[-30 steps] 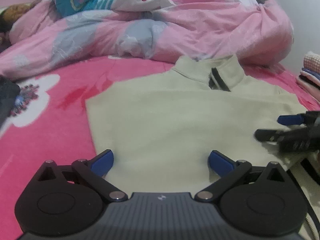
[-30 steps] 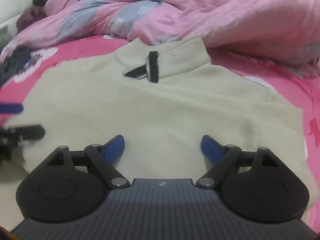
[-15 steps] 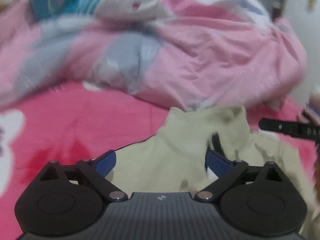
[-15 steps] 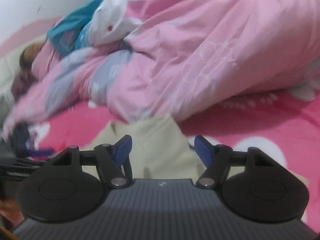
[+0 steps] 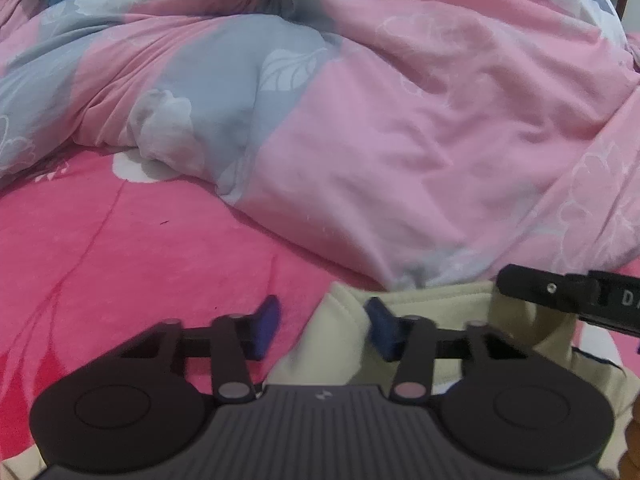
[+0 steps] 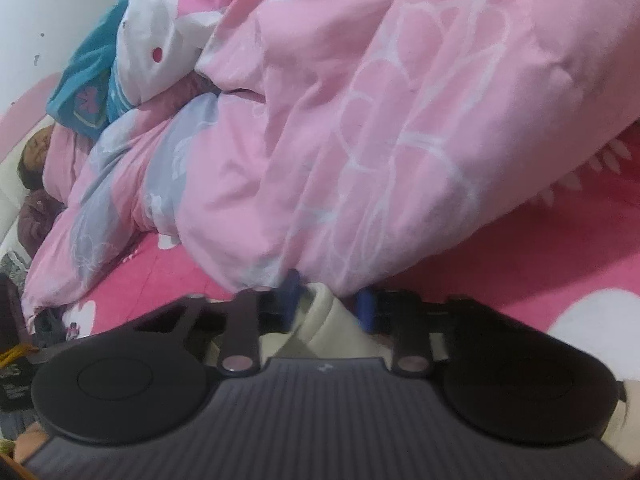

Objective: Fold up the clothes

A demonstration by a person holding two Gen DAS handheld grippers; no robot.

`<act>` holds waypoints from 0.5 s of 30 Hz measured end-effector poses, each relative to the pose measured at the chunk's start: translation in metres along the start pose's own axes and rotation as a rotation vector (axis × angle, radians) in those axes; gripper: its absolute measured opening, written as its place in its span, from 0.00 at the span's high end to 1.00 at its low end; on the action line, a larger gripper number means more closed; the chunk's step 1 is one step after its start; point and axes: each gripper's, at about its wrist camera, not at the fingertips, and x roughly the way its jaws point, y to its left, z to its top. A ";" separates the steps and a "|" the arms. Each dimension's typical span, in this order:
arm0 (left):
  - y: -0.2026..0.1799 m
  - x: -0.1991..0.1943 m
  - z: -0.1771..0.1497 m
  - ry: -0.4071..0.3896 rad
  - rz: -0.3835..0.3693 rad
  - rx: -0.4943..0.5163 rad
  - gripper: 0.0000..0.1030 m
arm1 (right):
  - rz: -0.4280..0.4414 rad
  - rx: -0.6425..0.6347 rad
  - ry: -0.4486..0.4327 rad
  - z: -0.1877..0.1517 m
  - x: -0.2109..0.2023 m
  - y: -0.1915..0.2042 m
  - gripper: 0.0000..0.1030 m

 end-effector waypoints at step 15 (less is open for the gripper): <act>-0.017 -0.154 -0.050 -0.106 -0.159 0.223 0.89 | 0.088 -0.239 -0.064 -0.051 -0.131 0.022 0.92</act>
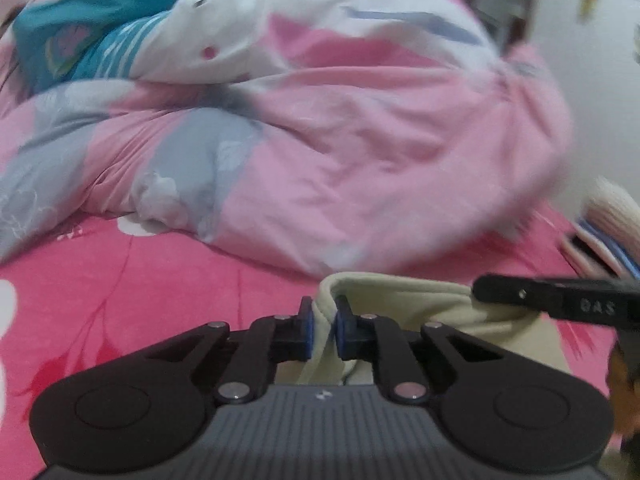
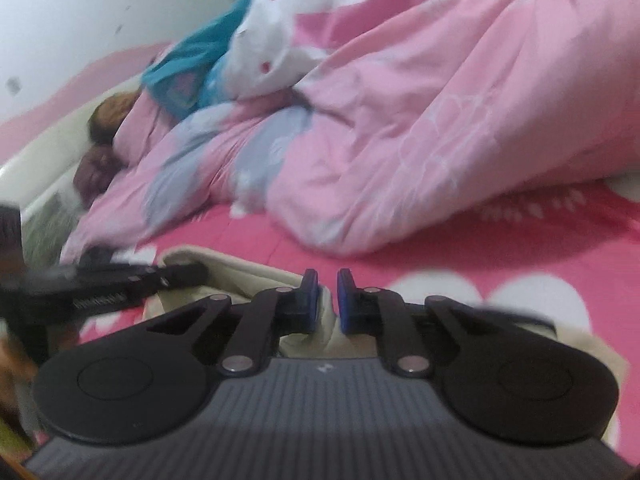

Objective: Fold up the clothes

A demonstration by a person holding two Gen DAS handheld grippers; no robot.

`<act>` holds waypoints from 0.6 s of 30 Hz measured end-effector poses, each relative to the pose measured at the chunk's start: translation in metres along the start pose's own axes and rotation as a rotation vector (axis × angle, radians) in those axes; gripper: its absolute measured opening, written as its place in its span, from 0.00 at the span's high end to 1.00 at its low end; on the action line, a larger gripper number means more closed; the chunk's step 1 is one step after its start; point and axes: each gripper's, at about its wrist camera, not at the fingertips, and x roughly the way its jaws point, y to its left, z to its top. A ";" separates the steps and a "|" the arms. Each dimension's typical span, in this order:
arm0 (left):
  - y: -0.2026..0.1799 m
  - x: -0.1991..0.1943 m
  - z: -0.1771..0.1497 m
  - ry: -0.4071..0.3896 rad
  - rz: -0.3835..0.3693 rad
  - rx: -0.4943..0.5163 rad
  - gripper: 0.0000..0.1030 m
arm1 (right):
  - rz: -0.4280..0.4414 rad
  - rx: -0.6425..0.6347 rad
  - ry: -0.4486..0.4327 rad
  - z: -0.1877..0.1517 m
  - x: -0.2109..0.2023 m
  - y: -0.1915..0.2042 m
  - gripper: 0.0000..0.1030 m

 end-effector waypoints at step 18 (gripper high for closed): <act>0.043 -0.055 -0.073 0.038 -0.162 -0.288 0.47 | 0.114 0.388 -0.019 -0.064 -0.071 -0.056 0.65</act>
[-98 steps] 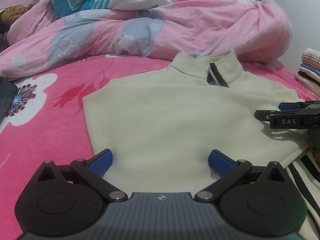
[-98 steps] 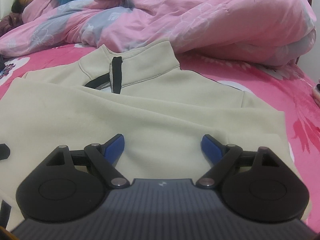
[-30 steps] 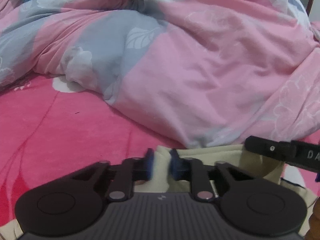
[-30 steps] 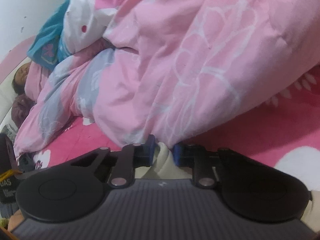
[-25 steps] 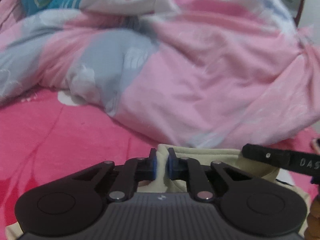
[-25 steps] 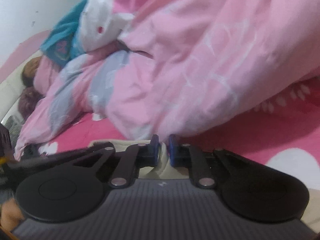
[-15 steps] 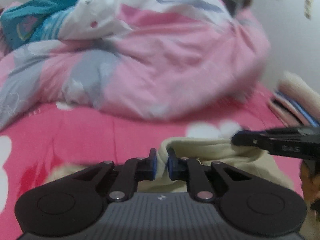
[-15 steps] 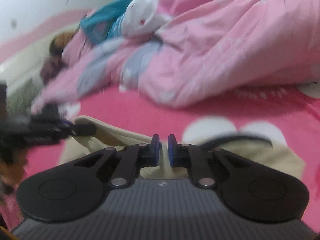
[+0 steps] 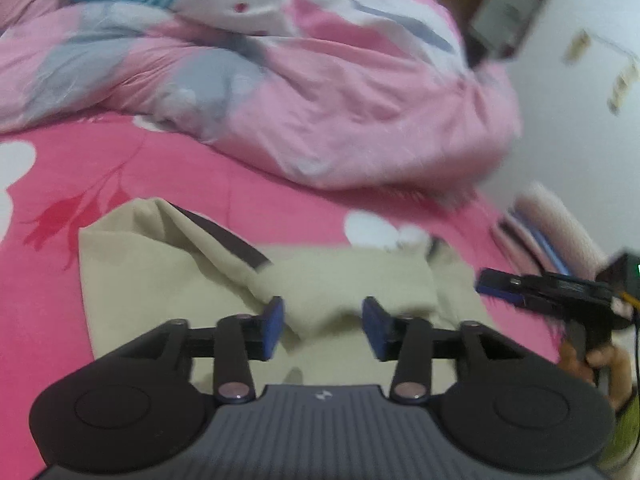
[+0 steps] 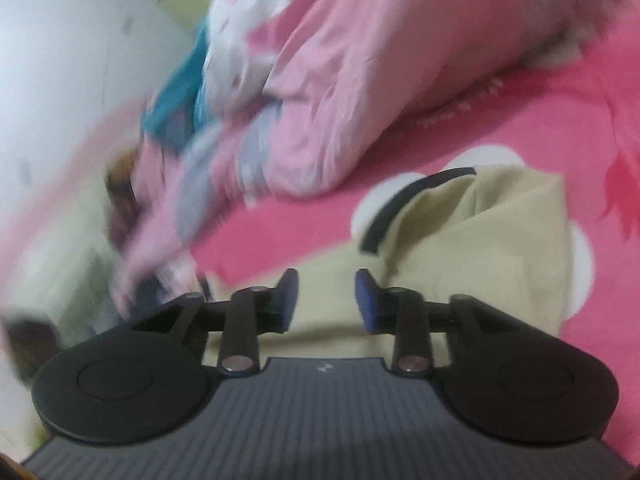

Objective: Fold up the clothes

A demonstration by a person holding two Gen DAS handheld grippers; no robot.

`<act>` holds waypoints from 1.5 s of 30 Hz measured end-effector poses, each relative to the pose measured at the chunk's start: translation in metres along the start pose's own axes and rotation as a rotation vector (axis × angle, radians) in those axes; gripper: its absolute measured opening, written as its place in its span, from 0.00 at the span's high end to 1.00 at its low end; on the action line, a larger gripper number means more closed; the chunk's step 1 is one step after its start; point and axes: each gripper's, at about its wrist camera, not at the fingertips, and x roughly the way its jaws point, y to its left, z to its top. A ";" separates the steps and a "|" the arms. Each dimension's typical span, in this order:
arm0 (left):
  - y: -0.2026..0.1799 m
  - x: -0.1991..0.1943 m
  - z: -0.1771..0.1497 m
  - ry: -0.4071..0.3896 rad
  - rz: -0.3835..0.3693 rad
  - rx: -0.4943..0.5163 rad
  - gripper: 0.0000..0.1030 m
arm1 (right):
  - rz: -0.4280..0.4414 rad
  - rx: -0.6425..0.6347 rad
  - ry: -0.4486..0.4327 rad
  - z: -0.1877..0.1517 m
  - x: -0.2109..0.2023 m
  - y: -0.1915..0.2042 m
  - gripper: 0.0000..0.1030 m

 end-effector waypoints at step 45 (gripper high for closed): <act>0.049 0.053 -0.004 0.053 0.109 -0.014 0.58 | -0.021 0.201 -0.004 -0.026 0.059 -0.038 0.81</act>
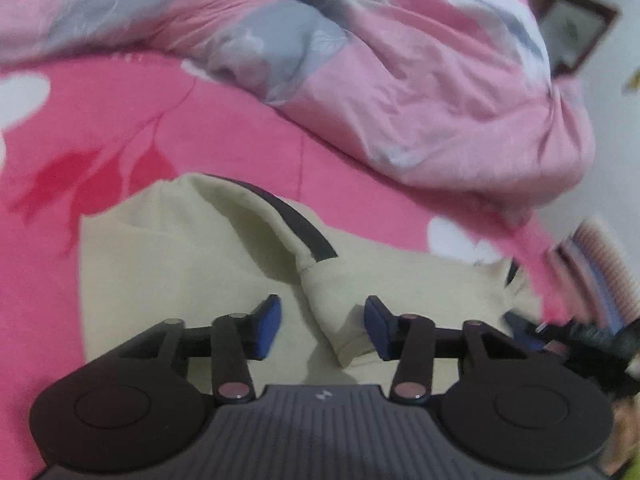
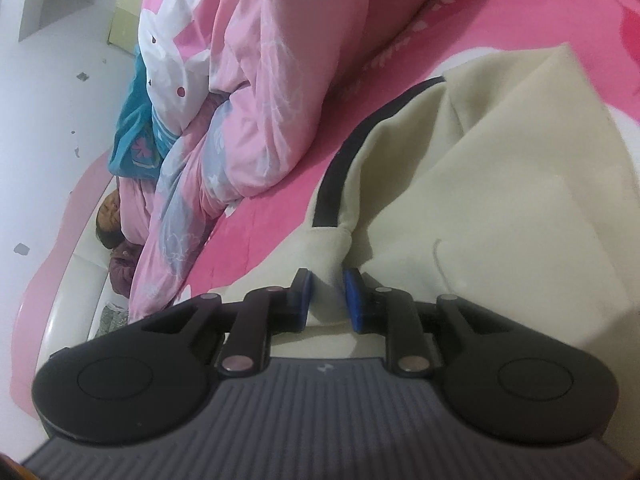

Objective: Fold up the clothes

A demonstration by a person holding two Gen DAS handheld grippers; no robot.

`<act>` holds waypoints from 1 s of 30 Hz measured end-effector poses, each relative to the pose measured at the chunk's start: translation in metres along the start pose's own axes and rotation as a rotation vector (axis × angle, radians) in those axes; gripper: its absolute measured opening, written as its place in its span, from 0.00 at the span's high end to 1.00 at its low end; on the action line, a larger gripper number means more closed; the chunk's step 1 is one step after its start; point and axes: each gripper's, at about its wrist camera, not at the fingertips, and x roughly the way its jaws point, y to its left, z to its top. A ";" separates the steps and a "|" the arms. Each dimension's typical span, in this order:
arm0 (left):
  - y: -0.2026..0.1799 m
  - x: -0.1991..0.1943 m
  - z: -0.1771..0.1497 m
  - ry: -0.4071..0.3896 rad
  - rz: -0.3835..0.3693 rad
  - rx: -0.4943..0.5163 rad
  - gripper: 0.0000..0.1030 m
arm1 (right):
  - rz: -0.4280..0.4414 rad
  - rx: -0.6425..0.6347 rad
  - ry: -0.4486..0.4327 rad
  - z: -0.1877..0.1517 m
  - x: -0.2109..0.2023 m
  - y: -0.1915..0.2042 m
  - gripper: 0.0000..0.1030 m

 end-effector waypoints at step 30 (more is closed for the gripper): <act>-0.062 0.030 -0.031 -0.191 0.136 0.421 0.65 | -0.225 -0.726 -0.065 -0.029 0.024 0.123 0.77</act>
